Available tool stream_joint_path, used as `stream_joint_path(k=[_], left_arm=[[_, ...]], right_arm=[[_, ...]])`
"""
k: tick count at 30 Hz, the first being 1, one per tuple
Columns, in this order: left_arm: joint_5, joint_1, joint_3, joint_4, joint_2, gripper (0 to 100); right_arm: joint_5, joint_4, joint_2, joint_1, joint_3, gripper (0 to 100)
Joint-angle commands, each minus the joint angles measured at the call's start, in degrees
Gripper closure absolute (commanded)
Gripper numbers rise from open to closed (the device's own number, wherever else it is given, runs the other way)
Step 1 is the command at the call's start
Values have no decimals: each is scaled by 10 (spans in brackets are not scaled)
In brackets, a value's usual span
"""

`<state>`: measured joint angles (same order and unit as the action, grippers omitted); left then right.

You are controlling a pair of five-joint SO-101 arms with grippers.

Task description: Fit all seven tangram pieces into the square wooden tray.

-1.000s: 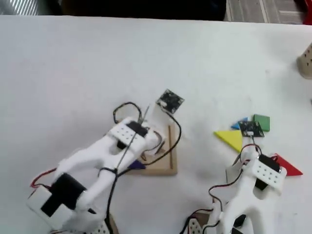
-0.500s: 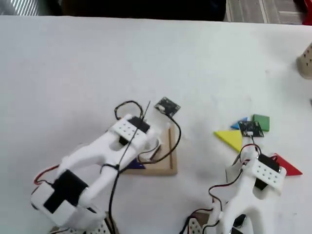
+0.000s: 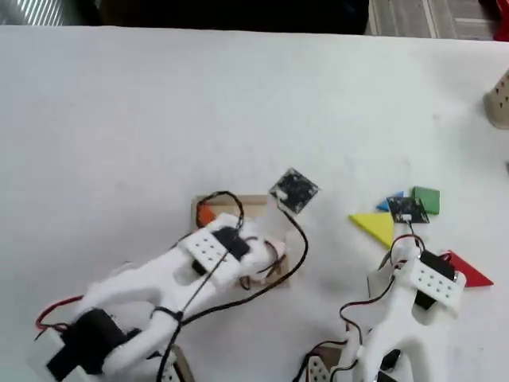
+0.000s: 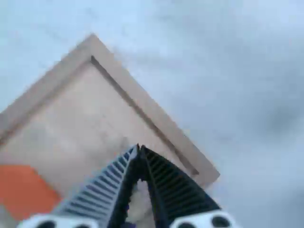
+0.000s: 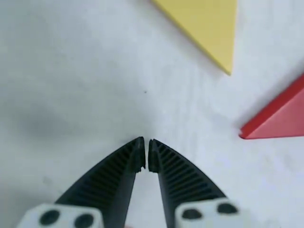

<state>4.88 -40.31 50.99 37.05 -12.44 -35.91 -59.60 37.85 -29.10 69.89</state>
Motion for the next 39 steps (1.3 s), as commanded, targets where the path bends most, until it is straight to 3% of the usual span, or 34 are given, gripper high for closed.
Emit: stream_joint_path(k=[1, 11, 24, 39], left_arm=[[4, -17, -62, 19, 51, 977], [7, 33, -167, 123, 154, 977], [4, 133, -165, 125, 153, 977], [6, 138, -145, 135, 54, 977]], right_arm=[[-6, 7, 12, 7, -3, 981], [-6, 7, 12, 7, -3, 981], [-6, 7, 12, 7, -3, 981], [-6, 7, 12, 16, -3, 981]])
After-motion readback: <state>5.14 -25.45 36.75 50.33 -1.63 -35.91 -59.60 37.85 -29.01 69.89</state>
